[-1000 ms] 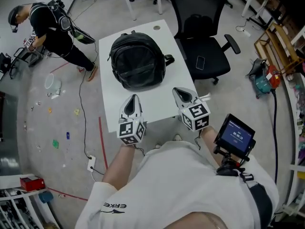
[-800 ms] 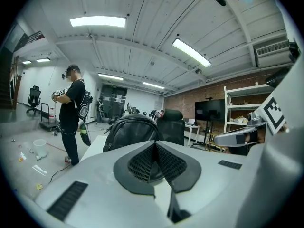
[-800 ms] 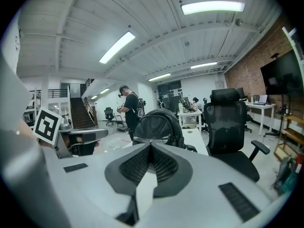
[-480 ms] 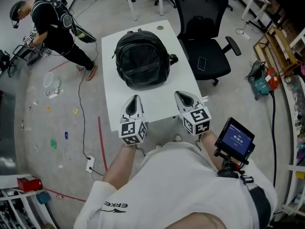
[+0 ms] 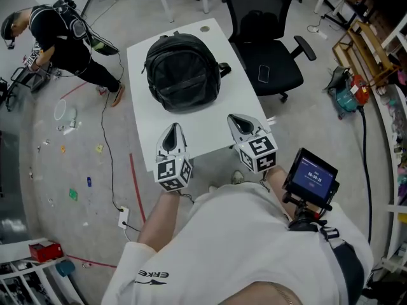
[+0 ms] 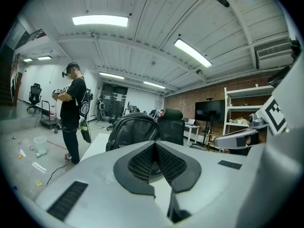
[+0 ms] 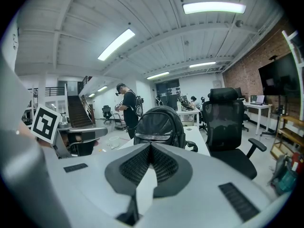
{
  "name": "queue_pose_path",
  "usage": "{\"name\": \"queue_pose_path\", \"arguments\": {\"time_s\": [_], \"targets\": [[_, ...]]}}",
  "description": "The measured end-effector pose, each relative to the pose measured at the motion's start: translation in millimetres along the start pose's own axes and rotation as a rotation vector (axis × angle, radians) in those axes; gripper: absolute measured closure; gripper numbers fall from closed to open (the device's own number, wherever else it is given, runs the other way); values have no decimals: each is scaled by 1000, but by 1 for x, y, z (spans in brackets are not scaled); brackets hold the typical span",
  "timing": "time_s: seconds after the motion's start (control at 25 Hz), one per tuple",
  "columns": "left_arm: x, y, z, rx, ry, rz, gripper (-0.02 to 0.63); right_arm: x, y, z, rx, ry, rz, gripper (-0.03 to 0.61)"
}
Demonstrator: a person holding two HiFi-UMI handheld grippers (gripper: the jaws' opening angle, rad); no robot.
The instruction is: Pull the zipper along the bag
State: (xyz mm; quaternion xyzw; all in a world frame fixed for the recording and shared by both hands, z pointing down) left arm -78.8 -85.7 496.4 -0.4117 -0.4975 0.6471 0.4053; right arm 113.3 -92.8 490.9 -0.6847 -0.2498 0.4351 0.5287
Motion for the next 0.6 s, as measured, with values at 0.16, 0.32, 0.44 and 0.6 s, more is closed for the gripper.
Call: {"name": "queue_pose_path", "arguments": {"time_s": [0.16, 0.32, 0.44, 0.6], "targets": [[-7, -2, -5, 6, -4, 8, 611, -1, 1, -7, 2, -1, 5, 575], [-7, -1, -6, 9, 0, 8, 611, 0, 1, -8, 7, 1, 7, 575], [-8, -3, -6, 8, 4, 7, 611, 0, 0, -10, 11, 3, 6, 575], [-15, -3, -8, 7, 11, 8, 611, -3, 1, -19, 14, 8, 6, 575]]}}
Point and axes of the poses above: the fingertips, and each gripper's own axes: x backward along the fingers, z to its left, y out of its top, the point moved 3 cm from there along x, backward along the fingers, and after that the axes turned 3 degrees about -y, right-handed, at the moved point
